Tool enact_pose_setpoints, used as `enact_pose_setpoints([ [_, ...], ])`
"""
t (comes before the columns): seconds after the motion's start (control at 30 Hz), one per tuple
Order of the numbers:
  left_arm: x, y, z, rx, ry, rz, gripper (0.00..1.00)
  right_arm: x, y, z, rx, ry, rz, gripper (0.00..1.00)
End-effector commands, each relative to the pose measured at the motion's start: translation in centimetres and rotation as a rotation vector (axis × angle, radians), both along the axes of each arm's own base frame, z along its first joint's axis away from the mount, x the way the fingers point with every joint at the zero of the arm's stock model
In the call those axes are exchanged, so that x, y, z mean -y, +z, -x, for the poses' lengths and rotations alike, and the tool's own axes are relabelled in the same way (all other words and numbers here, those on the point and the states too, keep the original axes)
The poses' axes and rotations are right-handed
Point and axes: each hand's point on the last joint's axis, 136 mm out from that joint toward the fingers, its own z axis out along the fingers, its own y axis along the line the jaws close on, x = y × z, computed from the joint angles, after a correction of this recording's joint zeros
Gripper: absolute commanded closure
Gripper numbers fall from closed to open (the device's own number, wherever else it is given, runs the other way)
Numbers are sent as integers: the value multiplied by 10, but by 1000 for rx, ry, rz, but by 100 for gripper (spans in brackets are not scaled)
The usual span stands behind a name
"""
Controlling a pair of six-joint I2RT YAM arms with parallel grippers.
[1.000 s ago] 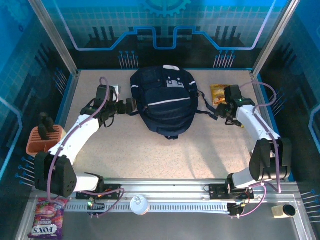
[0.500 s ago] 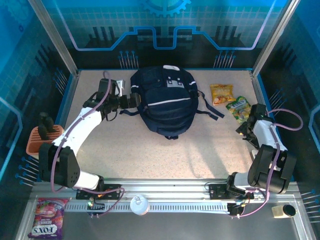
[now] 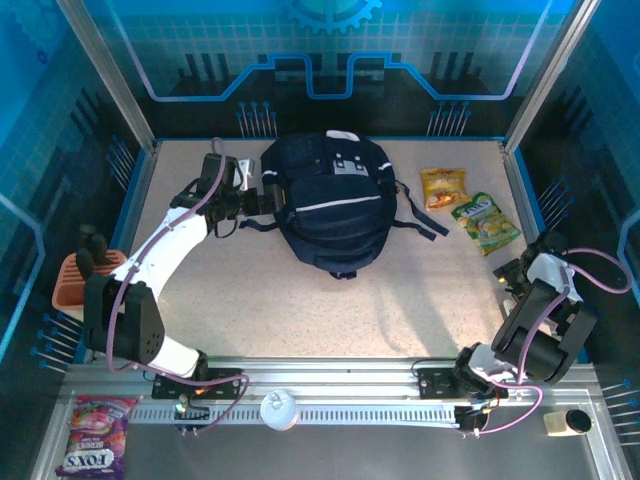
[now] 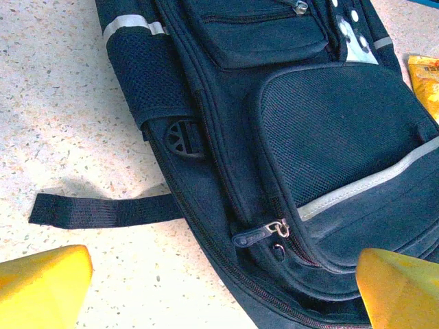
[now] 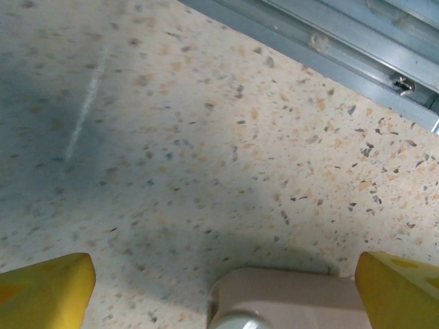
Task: Pack the student bag
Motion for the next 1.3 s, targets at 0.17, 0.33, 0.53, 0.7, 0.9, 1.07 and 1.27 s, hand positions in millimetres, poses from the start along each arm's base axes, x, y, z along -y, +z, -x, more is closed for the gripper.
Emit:
enact_pose_setpoints([
  [0.17, 0, 9, 1, 16, -35, -16, 1, -20, -7, 5, 11, 3, -80, 1],
  [0.33, 2, 7, -2, 10, -38, -6, 1, -56, -7, 12, -8, 41, -122, 1],
  [0.53, 3, 5, -2, 3, -40, -2, 1, -74, -7, 12, -50, 94, -105, 8],
  [0.7, 4, 7, -1, 4, -42, 0, 1, -71, -17, 20, -108, 51, -99, 15],
  [0.9, 8, 9, -1, 1, -60, 9, 1, -66, -23, 19, -111, 32, -90, 28],
  [1.07, 24, 15, 0, 10, -120, -45, 1, -58, -22, 18, -132, 53, -59, 53],
  [1.27, 77, 15, 5, 36, -311, -200, 1, -70, -3, -2, -92, 158, -15, 59],
])
